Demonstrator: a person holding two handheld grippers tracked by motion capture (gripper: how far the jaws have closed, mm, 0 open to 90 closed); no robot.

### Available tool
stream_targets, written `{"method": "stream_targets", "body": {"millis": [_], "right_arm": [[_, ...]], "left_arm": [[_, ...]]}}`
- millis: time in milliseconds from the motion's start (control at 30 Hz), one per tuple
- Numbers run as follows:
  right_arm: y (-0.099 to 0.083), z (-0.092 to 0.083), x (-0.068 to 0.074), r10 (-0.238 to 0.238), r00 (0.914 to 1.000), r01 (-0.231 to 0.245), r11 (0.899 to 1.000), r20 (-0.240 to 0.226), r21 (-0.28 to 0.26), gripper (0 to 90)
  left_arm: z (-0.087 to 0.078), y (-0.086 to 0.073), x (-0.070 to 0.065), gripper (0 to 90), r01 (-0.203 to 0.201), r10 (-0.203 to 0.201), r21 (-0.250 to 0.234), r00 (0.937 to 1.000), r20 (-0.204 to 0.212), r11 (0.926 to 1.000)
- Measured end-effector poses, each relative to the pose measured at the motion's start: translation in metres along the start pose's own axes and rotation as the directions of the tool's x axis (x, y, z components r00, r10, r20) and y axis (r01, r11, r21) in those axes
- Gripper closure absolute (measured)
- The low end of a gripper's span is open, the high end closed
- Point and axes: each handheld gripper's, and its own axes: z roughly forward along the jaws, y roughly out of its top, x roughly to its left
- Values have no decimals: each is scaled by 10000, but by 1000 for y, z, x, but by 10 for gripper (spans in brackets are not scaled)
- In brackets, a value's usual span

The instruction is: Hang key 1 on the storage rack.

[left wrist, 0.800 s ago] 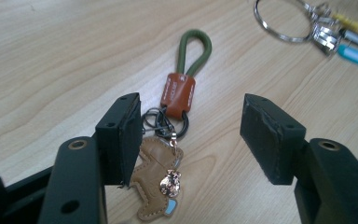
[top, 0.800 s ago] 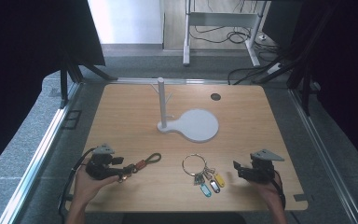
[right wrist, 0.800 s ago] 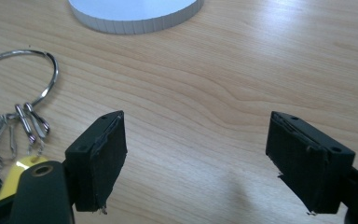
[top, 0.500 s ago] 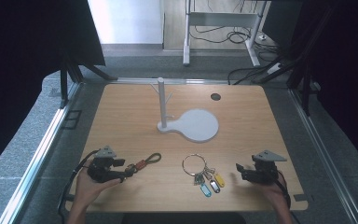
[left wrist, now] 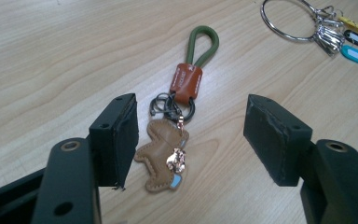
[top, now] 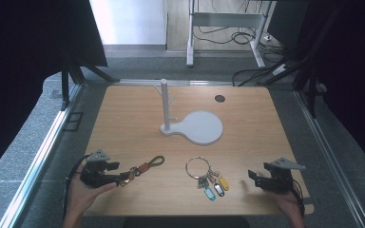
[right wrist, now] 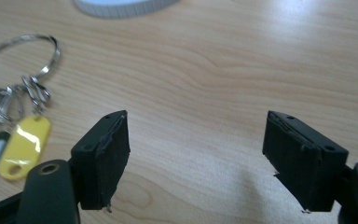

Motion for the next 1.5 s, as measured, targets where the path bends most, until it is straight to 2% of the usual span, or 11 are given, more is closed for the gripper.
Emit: {"method": "stream_targets", "body": {"millis": [67, 367, 433, 600, 867, 1167, 1200, 1300, 1400, 1467, 1500], "right_arm": [[1, -1, -2, 122, 9997, -123, 9999, -234, -74, 241], [4, 0, -1, 122, 9999, -124, 9997, -97, -202, 272], [4, 0, -1, 128, 9998, -130, 9997, -124, -200, 273], [3, -1, 2, 2, 10000, -3, 9999, -33, -143, 286], [0, 2, 0, 11, 10000, -11, 10000, 9, 59, 302], [-1, 5, 2, -105, 9999, 104, 9997, 66, 225, 304], [-1, 6, 2, -100, 9999, 98, 9996, 80, 259, 304], [-2, 7, 2, -115, 9999, 113, 9995, 67, 285, 304], [-2, 6, 2, -126, 9999, 123, 9995, 84, 285, 306], [-2, 6, 2, -137, 9998, 133, 9994, 116, 317, 307], [-2, 6, 2, -144, 9998, 140, 9994, 128, 329, 306]], "left_arm": [[1, 1, 0, 354, -19, 19, 40, 10000, -23, 10000], [-4, 8, 0, 359, -245, 248, 293, 9997, -89, 9993], [-4, 9, 0, 363, -252, 255, 491, 9997, -49, 9985], [-2, 21, -7, 366, -692, 693, 884, 9976, 25, 9937], [1, 35, -8, 374, -819, 811, 1119, 9966, 121, 9903], [13, 44, -12, 390, -1229, 1200, 1859, 9924, 268, 9749], [19, 45, -12, 392, -1288, 1257, 2048, 9917, 284, 9703], [25, 46, -12, 399, -1342, 1310, 2190, 9910, 289, 9665], [36, 49, -12, 411, -1444, 1424, 2454, 9895, 259, 9586], [38, 49, -12, 422, -1456, 1441, 2505, 9893, 241, 9571], [43, 51, -10, 426, -1427, 1436, 2684, 9895, 165, 9527]]}}
